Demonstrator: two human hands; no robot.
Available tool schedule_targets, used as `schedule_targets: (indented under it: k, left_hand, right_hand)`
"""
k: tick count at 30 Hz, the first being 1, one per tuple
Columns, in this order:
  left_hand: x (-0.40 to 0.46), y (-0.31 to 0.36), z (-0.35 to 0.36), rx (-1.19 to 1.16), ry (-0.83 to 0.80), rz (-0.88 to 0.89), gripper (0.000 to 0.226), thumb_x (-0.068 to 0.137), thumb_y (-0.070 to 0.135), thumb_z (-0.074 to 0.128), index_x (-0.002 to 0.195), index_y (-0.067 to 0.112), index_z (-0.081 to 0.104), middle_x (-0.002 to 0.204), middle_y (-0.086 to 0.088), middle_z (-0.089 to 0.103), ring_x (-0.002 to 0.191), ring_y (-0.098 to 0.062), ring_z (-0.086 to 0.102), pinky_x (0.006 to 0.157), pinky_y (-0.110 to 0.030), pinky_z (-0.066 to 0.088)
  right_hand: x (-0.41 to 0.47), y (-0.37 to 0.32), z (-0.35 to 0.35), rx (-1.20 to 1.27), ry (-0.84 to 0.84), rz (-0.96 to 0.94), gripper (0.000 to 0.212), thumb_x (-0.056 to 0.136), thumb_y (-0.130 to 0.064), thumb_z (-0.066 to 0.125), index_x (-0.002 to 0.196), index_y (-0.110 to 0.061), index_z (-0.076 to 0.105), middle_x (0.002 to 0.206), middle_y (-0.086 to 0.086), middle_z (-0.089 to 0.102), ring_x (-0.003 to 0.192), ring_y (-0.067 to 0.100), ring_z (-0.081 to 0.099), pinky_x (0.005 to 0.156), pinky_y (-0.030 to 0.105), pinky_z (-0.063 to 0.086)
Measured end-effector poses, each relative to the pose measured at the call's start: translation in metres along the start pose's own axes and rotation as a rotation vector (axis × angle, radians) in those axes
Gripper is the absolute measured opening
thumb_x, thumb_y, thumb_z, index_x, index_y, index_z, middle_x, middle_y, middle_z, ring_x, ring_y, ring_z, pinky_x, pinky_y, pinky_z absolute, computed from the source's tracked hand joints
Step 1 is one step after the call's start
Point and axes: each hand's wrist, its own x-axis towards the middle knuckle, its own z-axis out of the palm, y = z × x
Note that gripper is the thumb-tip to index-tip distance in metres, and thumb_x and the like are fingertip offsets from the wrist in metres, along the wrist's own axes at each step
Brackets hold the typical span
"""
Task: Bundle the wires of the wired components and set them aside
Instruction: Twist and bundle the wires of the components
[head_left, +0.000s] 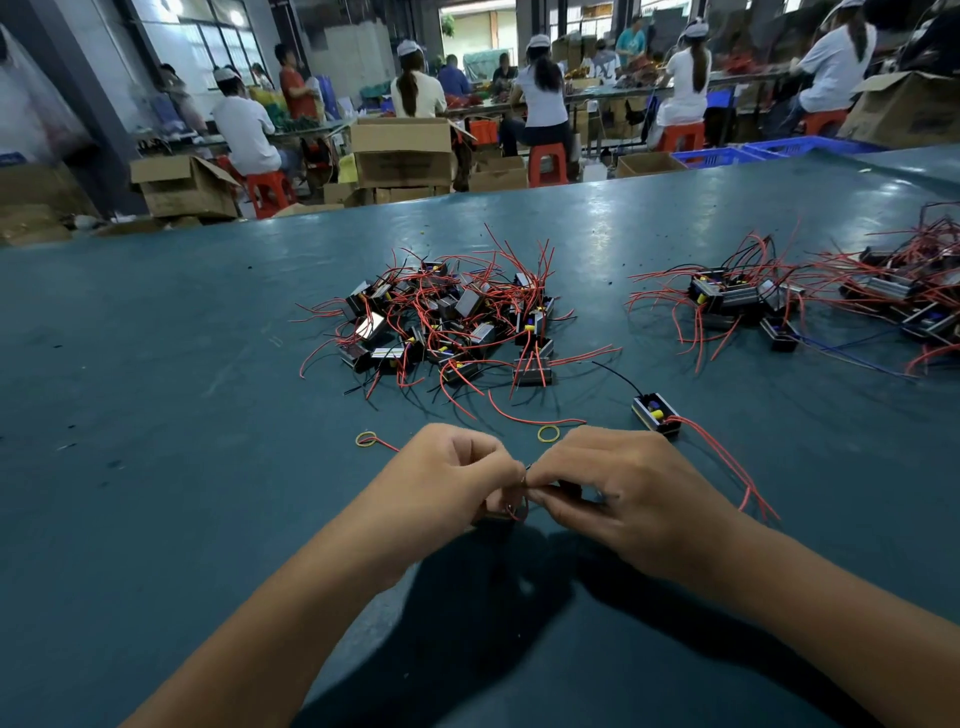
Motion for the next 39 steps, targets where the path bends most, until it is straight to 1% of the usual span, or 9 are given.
schedule_targets:
  k: [5,7,11,13,16,21,25,28,39]
  left_hand:
    - [-0.001,-0.006,-0.023,0.217,-0.014,0.295,0.008,0.087,0.023,0.066,0.084,0.028,0.071,0.073,0.005,0.065,0.06,-0.019,0.051,0.059,-0.032,0.042]
    - [-0.002,-0.008,-0.028,0.291,-0.063,0.347,0.012,0.09,0.019,0.071,0.09,0.031,0.073,0.079,-0.001,0.065,0.063,-0.034,0.048,0.058,-0.035,0.04]
    - [-0.001,-0.01,-0.031,0.262,-0.09,0.371,0.014,0.089,0.018,0.075,0.093,0.032,0.077,0.083,-0.006,0.067,0.064,-0.037,0.046,0.058,-0.033,0.038]
    - [-0.001,-0.01,-0.031,0.237,-0.109,0.388,0.014,0.087,0.019,0.075,0.095,0.03,0.079,0.087,-0.004,0.07,0.07,-0.033,0.054,0.061,-0.039,0.041]
    - [-0.003,-0.011,-0.033,0.241,-0.134,0.428,0.021,0.087,0.012,0.075,0.1,0.027,0.08,0.09,0.003,0.073,0.075,-0.013,0.063,0.063,-0.037,0.045]
    - [0.004,-0.013,-0.029,0.39,-0.014,0.656,0.022,0.084,0.004,0.077,0.1,0.019,0.08,0.091,0.008,0.067,0.078,-0.012,0.062,0.069,-0.018,0.044]
    - [0.007,-0.015,-0.024,0.393,0.057,0.737,0.017,0.083,0.011,0.078,0.099,0.018,0.079,0.092,0.005,0.064,0.083,-0.012,0.062,0.07,-0.018,0.044]
    - [0.008,-0.015,-0.023,0.43,0.09,0.779,0.015,0.083,0.021,0.077,0.097,0.019,0.079,0.094,0.009,0.063,0.086,-0.006,0.06,0.071,-0.015,0.044]
    - [0.01,-0.017,-0.019,0.579,0.153,0.856,0.019,0.088,0.035,0.07,0.09,0.018,0.078,0.089,0.006,0.063,0.082,-0.019,0.062,0.067,-0.04,0.051]
  right_hand:
    - [-0.001,0.004,-0.001,0.044,0.04,0.055,0.011,0.09,-0.021,0.066,0.09,-0.013,0.074,0.08,-0.002,0.069,0.072,0.015,0.062,0.067,0.032,0.05]
    - [-0.001,0.005,-0.001,0.058,0.04,0.061,0.011,0.09,-0.021,0.066,0.09,-0.013,0.074,0.081,-0.002,0.07,0.073,0.015,0.063,0.068,0.032,0.051]
    - [-0.001,0.006,-0.001,0.078,0.055,0.086,0.01,0.089,-0.02,0.067,0.089,-0.014,0.074,0.08,-0.004,0.07,0.072,0.012,0.063,0.067,0.027,0.05]
    - [-0.001,0.006,-0.001,0.084,0.059,0.1,0.009,0.088,-0.019,0.067,0.088,-0.014,0.074,0.078,-0.005,0.069,0.07,0.009,0.061,0.067,0.021,0.048]
    - [-0.001,0.006,-0.002,0.113,0.059,0.126,0.008,0.088,-0.019,0.068,0.087,-0.014,0.074,0.078,-0.006,0.07,0.07,0.006,0.06,0.067,0.016,0.046]
    - [-0.001,0.007,-0.004,0.157,0.047,0.137,0.009,0.087,-0.018,0.069,0.089,-0.012,0.075,0.081,-0.006,0.071,0.073,0.006,0.062,0.069,0.019,0.048]
    - [-0.002,0.008,-0.004,0.176,0.04,0.134,0.007,0.086,-0.014,0.071,0.091,-0.011,0.075,0.089,-0.005,0.072,0.082,0.007,0.065,0.077,0.023,0.051]
    - [-0.002,0.008,-0.003,0.183,0.023,0.112,0.004,0.084,-0.009,0.075,0.088,-0.009,0.074,0.099,-0.004,0.073,0.093,0.001,0.063,0.086,0.018,0.047]
    - [0.0,0.007,-0.004,0.182,0.0,0.098,0.003,0.085,-0.01,0.073,0.087,-0.01,0.075,0.095,-0.006,0.071,0.092,0.003,0.064,0.085,0.016,0.046]
